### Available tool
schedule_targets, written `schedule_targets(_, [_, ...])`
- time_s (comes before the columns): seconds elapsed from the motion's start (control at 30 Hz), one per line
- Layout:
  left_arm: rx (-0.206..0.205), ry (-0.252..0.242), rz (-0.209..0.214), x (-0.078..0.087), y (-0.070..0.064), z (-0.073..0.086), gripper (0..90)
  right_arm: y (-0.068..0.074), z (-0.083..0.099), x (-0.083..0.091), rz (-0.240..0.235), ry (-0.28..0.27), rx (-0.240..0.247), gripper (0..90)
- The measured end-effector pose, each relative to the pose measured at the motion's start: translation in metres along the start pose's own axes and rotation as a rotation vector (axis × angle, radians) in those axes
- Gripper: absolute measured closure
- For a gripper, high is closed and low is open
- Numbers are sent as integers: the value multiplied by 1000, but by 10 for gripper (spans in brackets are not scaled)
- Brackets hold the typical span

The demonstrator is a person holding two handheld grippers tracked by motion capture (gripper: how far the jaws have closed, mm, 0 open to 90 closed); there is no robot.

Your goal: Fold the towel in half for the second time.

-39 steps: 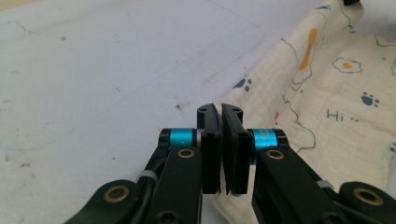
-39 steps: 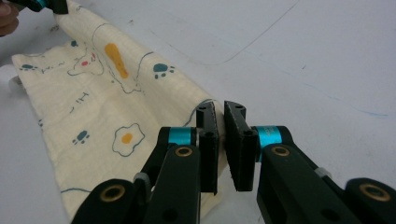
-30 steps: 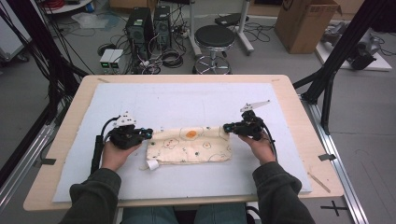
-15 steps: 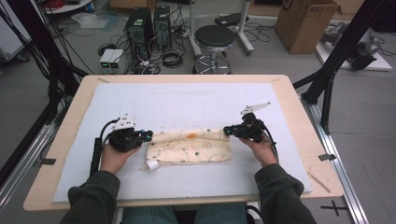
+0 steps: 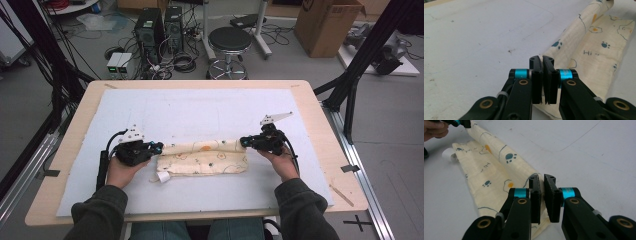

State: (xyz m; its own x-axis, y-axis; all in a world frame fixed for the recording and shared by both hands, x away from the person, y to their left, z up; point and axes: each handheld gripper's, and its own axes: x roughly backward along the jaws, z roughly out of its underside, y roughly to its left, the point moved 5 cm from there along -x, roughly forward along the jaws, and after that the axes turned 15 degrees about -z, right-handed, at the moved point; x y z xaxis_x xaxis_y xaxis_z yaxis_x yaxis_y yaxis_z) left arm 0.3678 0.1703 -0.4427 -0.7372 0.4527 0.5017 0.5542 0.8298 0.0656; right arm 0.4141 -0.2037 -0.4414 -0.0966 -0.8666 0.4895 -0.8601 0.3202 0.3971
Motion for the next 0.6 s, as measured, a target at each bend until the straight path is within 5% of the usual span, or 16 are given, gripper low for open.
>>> schedule_targets(0.6, [-32,-21,7,12,-8,2,857,16,5,3,-9,5,36,839])
